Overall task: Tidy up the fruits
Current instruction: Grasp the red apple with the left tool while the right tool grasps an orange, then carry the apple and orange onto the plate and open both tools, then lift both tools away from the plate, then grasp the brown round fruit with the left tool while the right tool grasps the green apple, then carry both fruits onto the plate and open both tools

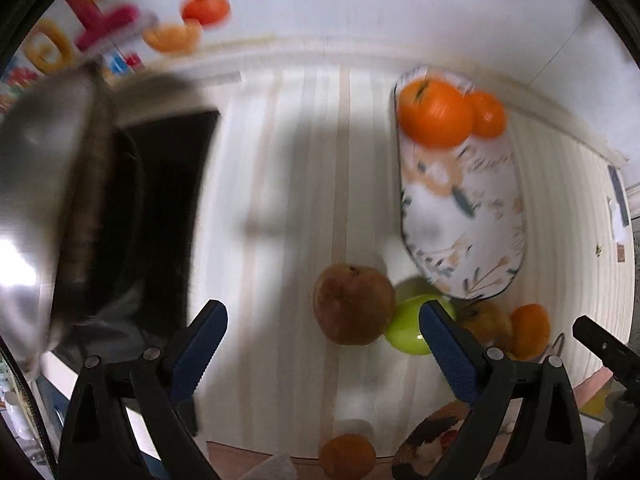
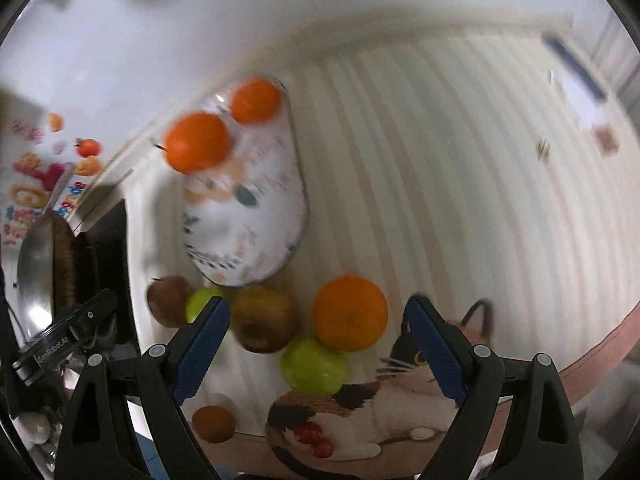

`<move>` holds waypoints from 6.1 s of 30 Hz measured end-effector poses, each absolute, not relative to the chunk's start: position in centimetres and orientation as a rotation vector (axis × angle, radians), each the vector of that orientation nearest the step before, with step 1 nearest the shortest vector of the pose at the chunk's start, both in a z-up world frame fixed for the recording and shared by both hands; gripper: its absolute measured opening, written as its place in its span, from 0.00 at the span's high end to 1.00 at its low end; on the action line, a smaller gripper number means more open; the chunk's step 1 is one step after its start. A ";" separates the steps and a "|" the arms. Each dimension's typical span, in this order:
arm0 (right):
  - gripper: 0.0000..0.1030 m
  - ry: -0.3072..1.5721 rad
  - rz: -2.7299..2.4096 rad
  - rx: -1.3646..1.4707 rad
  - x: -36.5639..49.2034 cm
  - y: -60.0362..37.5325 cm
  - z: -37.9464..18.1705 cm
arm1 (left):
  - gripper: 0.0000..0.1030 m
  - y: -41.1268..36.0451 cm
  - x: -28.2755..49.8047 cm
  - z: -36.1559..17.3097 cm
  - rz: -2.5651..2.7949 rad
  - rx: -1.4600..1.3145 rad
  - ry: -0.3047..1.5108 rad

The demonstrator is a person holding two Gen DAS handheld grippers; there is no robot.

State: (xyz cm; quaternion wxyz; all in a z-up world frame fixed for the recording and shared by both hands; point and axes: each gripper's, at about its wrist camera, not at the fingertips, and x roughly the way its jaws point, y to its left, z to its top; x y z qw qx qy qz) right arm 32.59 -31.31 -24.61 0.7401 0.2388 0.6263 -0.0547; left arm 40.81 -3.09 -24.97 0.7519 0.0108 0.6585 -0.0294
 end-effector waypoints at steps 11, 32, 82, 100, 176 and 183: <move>0.10 1.456 -0.113 0.621 32.5 -32.1 -30.3 | 0.22 -3.7 42.7 -32.6 -0.127 -0.068 1.615; 0.33 1.528 -0.146 0.523 30.6 -31.4 -32.1 | 0.37 -2.8 35.0 -32.3 -0.040 0.023 1.559; 0.10 1.388 0.086 0.491 51.8 -30.4 -28.7 | 0.14 -10.5 49.6 -28.0 -0.166 -0.063 1.439; 0.08 1.306 -0.028 0.160 42.4 -28.5 -21.9 | 0.14 -6.3 43.4 -20.5 -0.065 0.001 1.314; 0.38 1.606 0.052 0.328 26.1 -26.4 -31.8 | 0.49 -8.4 30.6 -31.6 -0.138 0.023 1.623; 0.37 1.602 0.052 0.362 25.8 -27.7 -31.6 | 0.49 -10.9 31.1 -32.4 -0.159 0.077 1.628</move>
